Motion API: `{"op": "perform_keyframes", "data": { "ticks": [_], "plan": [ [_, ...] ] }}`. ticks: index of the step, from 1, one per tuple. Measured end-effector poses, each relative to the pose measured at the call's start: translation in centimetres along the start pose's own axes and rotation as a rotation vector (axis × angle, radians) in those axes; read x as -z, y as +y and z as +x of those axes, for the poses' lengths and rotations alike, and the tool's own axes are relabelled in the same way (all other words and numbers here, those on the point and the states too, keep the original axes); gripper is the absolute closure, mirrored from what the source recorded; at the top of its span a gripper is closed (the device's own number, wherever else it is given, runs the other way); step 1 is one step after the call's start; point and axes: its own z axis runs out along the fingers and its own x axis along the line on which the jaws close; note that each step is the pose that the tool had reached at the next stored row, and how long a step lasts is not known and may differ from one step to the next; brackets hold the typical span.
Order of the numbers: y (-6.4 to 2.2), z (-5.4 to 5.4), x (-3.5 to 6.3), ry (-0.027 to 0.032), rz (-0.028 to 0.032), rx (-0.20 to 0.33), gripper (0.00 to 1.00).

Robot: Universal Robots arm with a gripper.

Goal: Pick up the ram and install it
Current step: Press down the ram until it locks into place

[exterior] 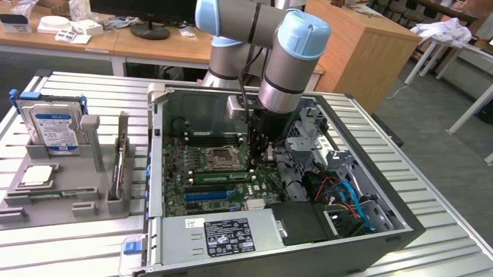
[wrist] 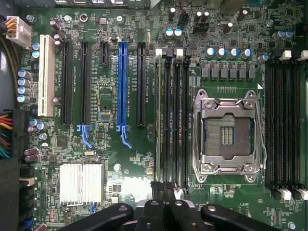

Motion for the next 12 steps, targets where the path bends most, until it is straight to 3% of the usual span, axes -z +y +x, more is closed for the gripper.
{"op": "perform_keyframes", "data": {
  "ticks": [12],
  "plan": [
    [-0.01, 0.0, -0.14, -0.0002, 0.0001, 0.0, 0.89]
  ]
}}
